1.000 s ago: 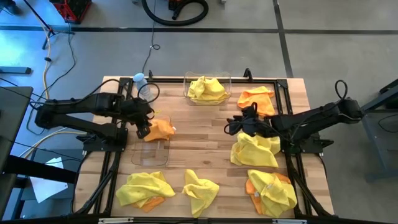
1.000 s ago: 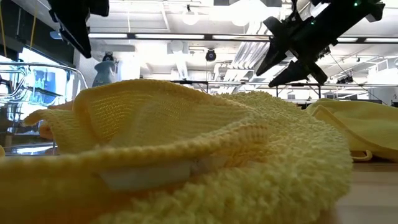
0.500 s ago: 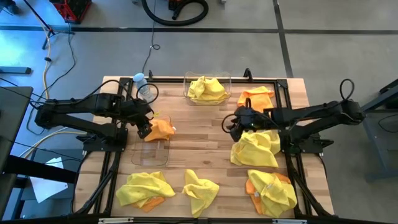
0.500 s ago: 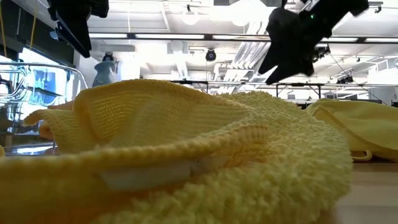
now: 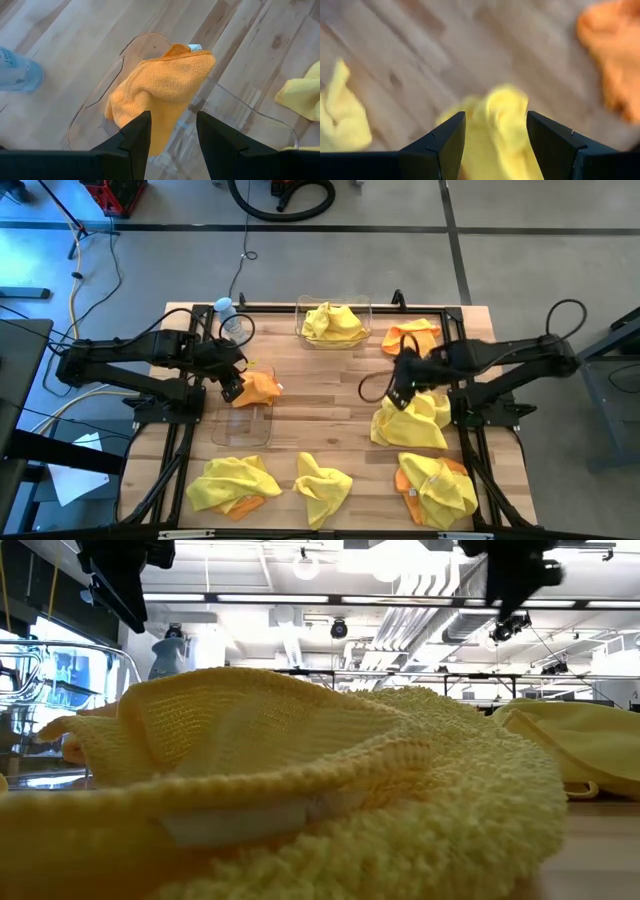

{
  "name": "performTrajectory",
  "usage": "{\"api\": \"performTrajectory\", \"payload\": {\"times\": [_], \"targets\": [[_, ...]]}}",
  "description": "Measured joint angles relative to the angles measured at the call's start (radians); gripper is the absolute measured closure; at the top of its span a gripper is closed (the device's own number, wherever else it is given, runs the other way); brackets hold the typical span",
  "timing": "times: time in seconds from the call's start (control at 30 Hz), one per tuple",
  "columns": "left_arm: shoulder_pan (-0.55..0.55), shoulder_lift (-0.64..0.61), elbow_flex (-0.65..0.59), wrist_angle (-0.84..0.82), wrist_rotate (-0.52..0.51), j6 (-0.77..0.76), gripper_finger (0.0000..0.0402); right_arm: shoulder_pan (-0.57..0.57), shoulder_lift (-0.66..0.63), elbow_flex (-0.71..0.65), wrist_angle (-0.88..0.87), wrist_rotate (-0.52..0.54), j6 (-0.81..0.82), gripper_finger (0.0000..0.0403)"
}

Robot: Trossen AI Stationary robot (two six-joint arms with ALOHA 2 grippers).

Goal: Sort microfiber towel by color & place in baskets
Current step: Put the yellow microfiber towel into the top transparent bin

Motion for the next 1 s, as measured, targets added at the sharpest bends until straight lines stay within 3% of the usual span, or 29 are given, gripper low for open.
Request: {"api": "performTrajectory", "payload": {"times": [0.13, 0.33, 0.6, 0.7, 0.83, 0.87, 1.0], "targets": [[0.0, 0.0, 0.0, 0.0, 0.0, 0.009, 0.0255, 0.088, 0.06, -0.039, -0.065, -0.076, 0.128, 0.0197], [0.0, 0.0, 0.0, 0.0, 0.012, 0.095, 0.0255, 0.171, 0.14, -0.175, -0.049, -0.175, 0.18, 0.0197], [0.0, 0.0, 0.0, 0.0, 0.013, 0.212, 0.0255, 0.173, 0.158, -0.412, 0.219, -0.197, 0.231, 0.0201], [0.0, 0.0, 0.0, 0.0, 0.014, 0.248, 0.0255, 0.176, 0.158, -0.444, 0.267, -0.16, 0.282, 0.0242], [0.001, 0.0, 0.0, 0.0, 0.014, 0.291, 0.0255, 0.192, 0.155, -0.401, 0.26, -0.113, 0.327, 0.0368], [0.001, 0.0, 0.0, 0.0, 0.014, 0.299, 0.0255, 0.197, 0.152, -0.38, 0.252, -0.101, 0.332, 0.0384], [0.001, 0.0, 0.0, 0.002, 0.011, 0.337, 0.0255, 0.218, 0.15, -0.244, 0.131, 0.01, 0.407, 0.0378]]}}
